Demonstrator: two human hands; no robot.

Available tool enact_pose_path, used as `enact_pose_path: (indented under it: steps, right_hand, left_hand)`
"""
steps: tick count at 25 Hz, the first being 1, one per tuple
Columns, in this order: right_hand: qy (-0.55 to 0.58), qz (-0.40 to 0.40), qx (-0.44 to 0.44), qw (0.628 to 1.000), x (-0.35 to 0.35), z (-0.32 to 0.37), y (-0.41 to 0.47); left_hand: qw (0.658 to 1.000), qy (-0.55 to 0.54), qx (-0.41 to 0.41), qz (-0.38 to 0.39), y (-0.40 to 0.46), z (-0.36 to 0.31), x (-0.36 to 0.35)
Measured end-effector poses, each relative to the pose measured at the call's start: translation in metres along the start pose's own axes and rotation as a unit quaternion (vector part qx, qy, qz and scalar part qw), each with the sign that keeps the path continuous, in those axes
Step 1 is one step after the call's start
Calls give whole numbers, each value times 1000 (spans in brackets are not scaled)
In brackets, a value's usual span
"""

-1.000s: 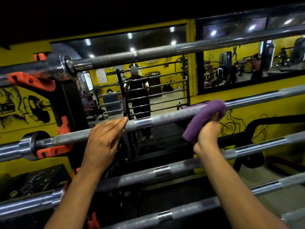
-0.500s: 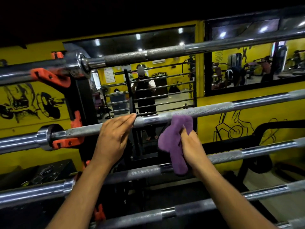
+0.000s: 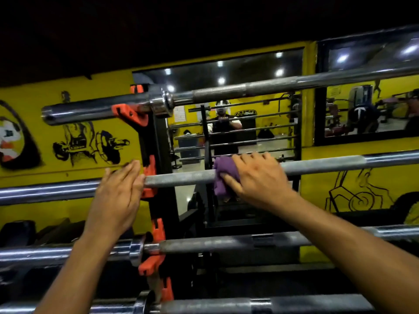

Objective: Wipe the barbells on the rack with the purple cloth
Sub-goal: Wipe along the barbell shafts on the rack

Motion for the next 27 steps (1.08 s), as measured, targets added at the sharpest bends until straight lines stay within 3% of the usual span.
enact_pose_path:
  steps: [4, 9, 12, 17, 20, 24, 27]
  right_hand:
    - [55, 29, -16, 998, -7, 35, 37]
    - [61, -49, 140, 987, -25, 137, 52]
    - [48, -61, 167, 983, -26, 107, 42]
    - [3, -55, 116, 992, -16, 3, -4]
    - [-45, -39, 88, 994, -9, -18, -5]
    - [36, -18, 91, 995, -19, 61, 40]
    - [66, -38, 144, 987, -32, 129, 61]
  left_hand:
    - [995, -83, 55, -30, -14, 1, -10]
    - [994, -70, 55, -67, -12, 6, -13]
    - [993, -74, 43, -86, -14, 10, -12]
    - [987, -106, 61, -104, -21, 12, -22]
    - [983, -119, 68, -122, -20, 12, -28]
    - [983, -117, 70, -123, -21, 13, -30]
    - [988, -106, 59, -95, -23, 14, -27]
Point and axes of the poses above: each hand's wrist, its own y-axis towards the middle knuckle, its own x-axis out of the back of the hand, z = x × y, the point moved 5 cm from there along y, towards the middle knuckle, and after that the axes turned 7 degrees about -z, right-handed, at the moved point
